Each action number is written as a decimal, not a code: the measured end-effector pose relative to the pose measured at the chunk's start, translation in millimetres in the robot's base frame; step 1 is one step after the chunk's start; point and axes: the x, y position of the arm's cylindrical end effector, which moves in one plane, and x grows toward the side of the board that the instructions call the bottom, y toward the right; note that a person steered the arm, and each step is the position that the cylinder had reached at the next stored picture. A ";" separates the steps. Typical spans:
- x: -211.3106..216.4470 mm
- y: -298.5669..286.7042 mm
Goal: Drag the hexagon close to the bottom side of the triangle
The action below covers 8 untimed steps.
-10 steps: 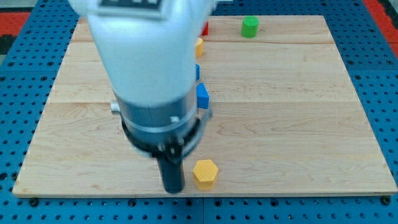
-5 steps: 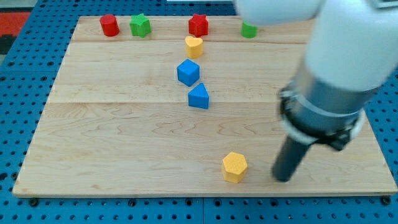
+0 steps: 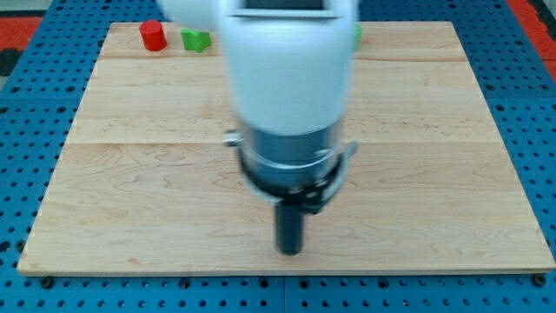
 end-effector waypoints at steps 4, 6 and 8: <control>-15.7 -14.5; -51.9 45.9; -69.1 10.5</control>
